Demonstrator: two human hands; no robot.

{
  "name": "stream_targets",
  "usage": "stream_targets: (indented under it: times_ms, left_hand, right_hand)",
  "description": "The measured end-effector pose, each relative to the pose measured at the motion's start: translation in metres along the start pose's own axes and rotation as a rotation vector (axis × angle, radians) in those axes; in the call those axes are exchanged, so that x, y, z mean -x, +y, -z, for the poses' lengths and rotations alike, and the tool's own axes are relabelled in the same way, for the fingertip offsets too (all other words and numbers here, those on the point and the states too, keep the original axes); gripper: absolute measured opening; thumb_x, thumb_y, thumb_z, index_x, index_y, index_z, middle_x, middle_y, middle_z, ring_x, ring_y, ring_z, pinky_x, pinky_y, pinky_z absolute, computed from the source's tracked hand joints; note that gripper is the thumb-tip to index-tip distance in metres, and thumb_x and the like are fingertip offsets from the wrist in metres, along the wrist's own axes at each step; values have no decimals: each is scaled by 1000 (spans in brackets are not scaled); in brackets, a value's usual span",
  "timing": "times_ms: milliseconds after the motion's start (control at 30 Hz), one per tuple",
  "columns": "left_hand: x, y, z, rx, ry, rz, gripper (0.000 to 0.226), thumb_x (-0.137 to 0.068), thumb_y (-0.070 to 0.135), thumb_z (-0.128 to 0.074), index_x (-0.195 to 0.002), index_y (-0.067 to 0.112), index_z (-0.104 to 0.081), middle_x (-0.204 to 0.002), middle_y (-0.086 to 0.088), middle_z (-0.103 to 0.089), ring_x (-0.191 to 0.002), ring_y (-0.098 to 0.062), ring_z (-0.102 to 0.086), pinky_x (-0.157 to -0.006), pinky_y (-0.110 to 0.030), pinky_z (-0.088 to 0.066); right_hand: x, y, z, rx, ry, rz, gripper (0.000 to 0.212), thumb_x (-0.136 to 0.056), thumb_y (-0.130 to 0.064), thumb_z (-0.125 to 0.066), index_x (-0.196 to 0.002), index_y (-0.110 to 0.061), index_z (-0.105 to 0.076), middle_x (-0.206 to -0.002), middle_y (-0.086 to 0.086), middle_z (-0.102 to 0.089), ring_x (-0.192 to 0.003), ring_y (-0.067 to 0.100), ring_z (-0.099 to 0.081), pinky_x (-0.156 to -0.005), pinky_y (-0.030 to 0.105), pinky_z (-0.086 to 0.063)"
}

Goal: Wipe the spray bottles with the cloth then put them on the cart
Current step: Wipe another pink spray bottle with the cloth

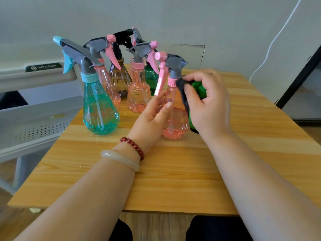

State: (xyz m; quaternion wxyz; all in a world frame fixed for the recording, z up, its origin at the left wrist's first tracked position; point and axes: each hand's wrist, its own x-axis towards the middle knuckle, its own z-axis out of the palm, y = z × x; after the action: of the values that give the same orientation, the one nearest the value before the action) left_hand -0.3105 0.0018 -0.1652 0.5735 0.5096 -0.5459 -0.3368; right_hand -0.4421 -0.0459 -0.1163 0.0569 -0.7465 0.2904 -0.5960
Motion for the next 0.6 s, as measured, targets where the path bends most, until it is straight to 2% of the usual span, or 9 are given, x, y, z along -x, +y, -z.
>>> stream_targets:
  times_ms: [67,133,233,267,367,500,600]
  left_hand:
    - [0,0,1,3,-3,-4,54,-86,57,-48,-138,46,-39,-137,11,-55,-124,0,-53,-97,-23,-49]
    - [0,1,2,9,8,5,52,-92,50,-48,-142,39,-41,-136,12,-55,-121,4,-54,-96,-18,-48]
    - [-1,1,4,2,18,17,46,-103,36,-46,-148,34,-39,-143,10,-51,-130,-2,-48,-110,-30,-42]
    - [-2,0,4,6,14,19,45,-104,34,-45,-148,33,-39,-145,10,-50,-132,-2,-46,-112,-30,-40]
    - [-1,1,3,21,-3,26,46,-105,31,-43,-150,29,-37,-146,10,-49,-132,1,-46,-110,-22,-39]
    - [0,0,2,24,-34,40,48,-104,39,-43,-151,32,-35,-149,9,-46,-135,-4,-44,-116,-35,-37]
    - [-2,-3,2,44,-43,29,63,-90,44,-54,-149,30,-38,-138,9,-55,-126,-5,-53,-109,-35,-44]
  right_hand:
    - [4,-1,-4,-28,0,0,10,-87,-3,-63,-94,-7,-68,-97,-7,-56,-93,1,-51,-85,9,-39]
    - [16,6,-5,-41,-62,27,9,-84,0,-65,-91,-5,-67,-95,-4,-57,-91,6,-53,-84,13,-40]
    - [33,15,-2,-58,-172,3,9,-80,0,-65,-87,-6,-67,-93,0,-59,-90,12,-57,-83,19,-44]
    - [33,16,-2,-58,-183,-9,10,-80,0,-65,-88,-6,-68,-93,1,-59,-90,12,-57,-83,17,-43]
    - [24,8,-2,-18,-90,-8,11,-83,-1,-65,-92,-6,-69,-97,-1,-58,-93,4,-52,-86,9,-37]
    - [5,0,-7,-37,114,1,10,-87,-2,-61,-95,-5,-67,-98,-2,-58,-95,4,-52,-88,10,-37]
    - [9,-2,-13,-127,108,-87,13,-89,-4,-58,-96,-12,-64,-97,-5,-59,-95,6,-55,-87,12,-40]
